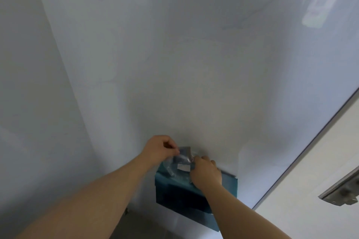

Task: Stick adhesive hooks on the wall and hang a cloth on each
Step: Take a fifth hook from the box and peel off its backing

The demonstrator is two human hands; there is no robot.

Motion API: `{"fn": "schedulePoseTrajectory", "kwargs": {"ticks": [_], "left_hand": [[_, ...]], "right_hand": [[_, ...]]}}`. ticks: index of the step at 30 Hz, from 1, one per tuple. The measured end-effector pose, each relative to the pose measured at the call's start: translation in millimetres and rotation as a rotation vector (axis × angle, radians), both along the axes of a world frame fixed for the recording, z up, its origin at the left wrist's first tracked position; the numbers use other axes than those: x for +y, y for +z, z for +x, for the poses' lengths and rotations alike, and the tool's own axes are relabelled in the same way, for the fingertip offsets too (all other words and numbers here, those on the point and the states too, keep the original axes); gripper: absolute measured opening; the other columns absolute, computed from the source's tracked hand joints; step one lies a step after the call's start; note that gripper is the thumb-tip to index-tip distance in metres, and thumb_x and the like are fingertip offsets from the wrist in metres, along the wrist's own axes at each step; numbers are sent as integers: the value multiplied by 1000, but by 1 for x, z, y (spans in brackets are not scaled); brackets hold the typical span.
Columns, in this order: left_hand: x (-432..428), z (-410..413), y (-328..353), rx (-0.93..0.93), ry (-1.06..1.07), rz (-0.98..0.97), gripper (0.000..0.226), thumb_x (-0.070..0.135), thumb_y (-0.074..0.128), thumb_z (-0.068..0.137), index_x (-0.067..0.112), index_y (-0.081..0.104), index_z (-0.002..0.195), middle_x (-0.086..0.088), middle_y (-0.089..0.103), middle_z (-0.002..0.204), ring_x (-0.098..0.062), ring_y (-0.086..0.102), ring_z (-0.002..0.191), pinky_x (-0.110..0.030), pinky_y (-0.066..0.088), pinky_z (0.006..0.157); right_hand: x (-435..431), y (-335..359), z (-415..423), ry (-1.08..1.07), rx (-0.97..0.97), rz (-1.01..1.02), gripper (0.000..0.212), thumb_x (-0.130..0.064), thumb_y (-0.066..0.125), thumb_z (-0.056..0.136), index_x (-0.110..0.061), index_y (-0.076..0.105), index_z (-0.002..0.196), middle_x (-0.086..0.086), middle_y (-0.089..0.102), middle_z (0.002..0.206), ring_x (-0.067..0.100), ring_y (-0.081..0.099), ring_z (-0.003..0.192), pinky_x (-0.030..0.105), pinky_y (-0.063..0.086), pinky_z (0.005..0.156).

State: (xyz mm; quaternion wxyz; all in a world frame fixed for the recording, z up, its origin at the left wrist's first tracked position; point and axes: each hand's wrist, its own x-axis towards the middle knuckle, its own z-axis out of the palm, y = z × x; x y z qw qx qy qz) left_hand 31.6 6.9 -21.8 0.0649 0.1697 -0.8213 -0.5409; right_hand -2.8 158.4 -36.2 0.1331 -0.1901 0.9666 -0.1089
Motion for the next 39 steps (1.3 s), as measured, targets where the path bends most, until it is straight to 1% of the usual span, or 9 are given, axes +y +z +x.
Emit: {"fn": "schedulePoseTrajectory", "kwargs": {"ticks": [2,5,11,16,21,26,31,35,39], "left_hand": [[-3,0,6,-7,55,195,15,2,69,80,13,62,73,-3,63,77,-11,58,68,-13,51,54],[-6,0,9,-51,116,346,11,6,66,84,14,61,78,-6,62,88,-17,59,79,-19,54,63],[-1,-1,7,-54,96,323,16,-2,65,83,11,60,76,-6,62,79,-16,59,69,-23,55,64],[4,-3,5,-38,57,195,19,-8,64,79,10,60,74,-2,61,71,-10,57,62,-11,50,51],[3,-2,7,-66,8,185,19,-6,67,78,10,59,70,-4,62,69,-13,57,62,-17,52,56],[-3,-2,12,-74,45,304,19,-6,66,80,10,59,73,-5,65,77,-14,61,69,-21,55,62],[-3,-6,20,-69,88,373,16,1,67,81,13,60,74,-4,64,80,-14,61,73,-18,54,58],[-1,-8,25,-35,93,403,16,0,66,82,12,59,75,-7,62,82,-15,60,73,-16,54,53],[2,-12,32,-6,90,388,22,-7,62,82,13,57,75,-6,62,80,-16,60,77,-24,55,68]], "right_hand": [[0,0,-1,-8,-3,-19,36,-15,39,93,-17,47,128,9,48,127,28,44,117,37,40,93],[0,2,-2,-16,-6,-35,38,-14,40,92,-18,47,129,8,48,128,27,43,118,36,39,94],[-4,6,-2,-65,-14,-126,30,-16,39,89,-13,55,114,7,50,123,27,42,115,36,37,94],[-7,11,-5,-165,-128,-313,33,-20,39,92,-19,57,119,5,52,126,26,38,119,35,34,96],[-3,12,-8,-172,-95,-286,32,-17,35,97,-21,59,119,7,56,122,26,41,119,34,35,98],[-3,12,-10,-229,-100,-394,28,-21,39,97,-18,61,115,5,58,108,27,49,111,35,40,98],[-7,10,-17,-282,-93,-516,26,-21,41,96,-16,64,107,7,63,100,28,54,101,33,43,87],[-6,15,-21,-311,-77,-599,23,-23,41,96,-15,61,88,7,61,86,24,54,84,31,42,75],[-4,25,-20,-329,-85,-759,22,-16,43,95,-9,64,95,13,68,93,17,48,68,27,37,58]]}}
